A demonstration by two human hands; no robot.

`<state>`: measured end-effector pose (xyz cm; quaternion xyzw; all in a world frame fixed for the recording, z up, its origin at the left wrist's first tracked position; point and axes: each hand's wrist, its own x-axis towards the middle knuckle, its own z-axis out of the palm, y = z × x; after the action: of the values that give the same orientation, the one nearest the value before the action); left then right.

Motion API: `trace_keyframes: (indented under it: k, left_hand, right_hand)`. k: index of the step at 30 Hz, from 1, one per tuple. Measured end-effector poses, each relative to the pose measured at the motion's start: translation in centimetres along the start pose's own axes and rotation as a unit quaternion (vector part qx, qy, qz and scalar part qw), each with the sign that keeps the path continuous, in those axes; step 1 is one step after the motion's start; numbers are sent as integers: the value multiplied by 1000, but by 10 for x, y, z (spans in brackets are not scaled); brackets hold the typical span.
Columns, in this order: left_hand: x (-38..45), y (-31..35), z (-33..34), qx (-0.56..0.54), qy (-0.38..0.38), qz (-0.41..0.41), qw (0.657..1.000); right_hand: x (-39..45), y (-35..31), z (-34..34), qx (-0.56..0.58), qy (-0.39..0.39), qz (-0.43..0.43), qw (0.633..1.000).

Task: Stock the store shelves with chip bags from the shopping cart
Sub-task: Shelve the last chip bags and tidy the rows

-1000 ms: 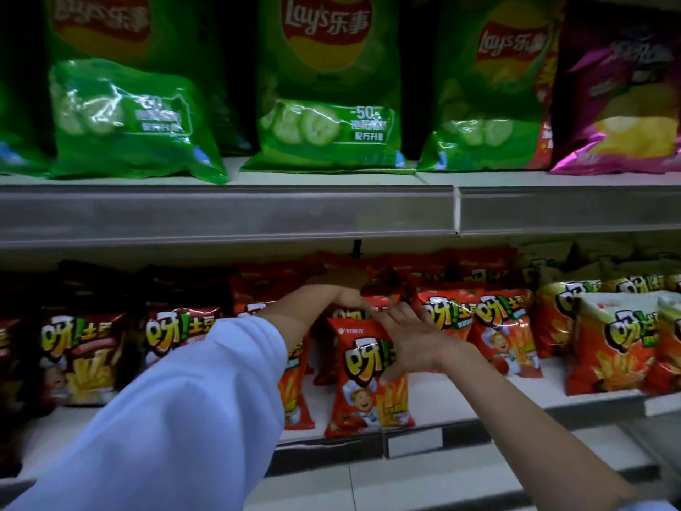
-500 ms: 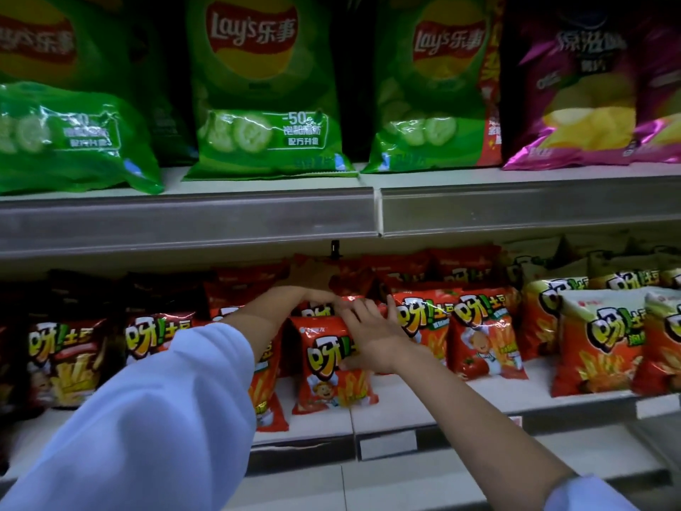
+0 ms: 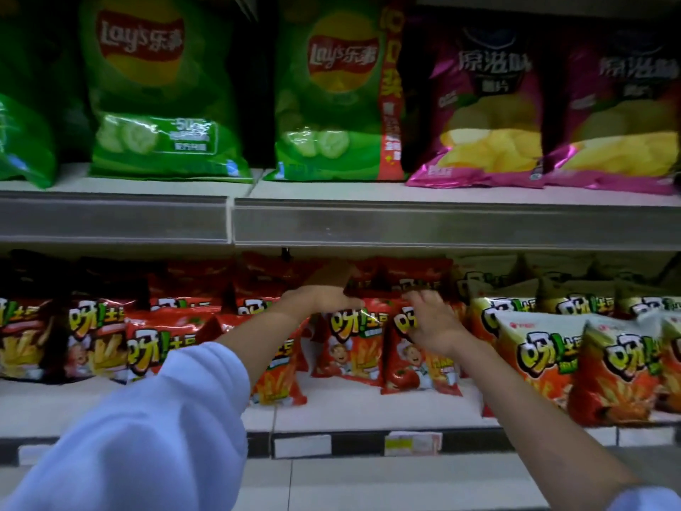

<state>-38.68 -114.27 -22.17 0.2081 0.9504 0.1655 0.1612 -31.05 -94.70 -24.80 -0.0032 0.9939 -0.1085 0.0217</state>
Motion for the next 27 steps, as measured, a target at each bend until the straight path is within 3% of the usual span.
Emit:
trace_keyframes:
  k: [6,14,24,27]
  left_hand:
    - [21,21,27,107,-36,44,993]
    - [37,12,44,158,22,65,985]
    - [41,0,34,133,-37,33,990]
    - [43,-4,33,153,-30,48,987]
  right_hand:
    - [23,44,21,-32,2,-10,999]
    - [52,46,23,-42,-141,31,989]
    - [43,40,17,-96,-104,47,989]
    - [44,33,8,-98,-56,49,992]
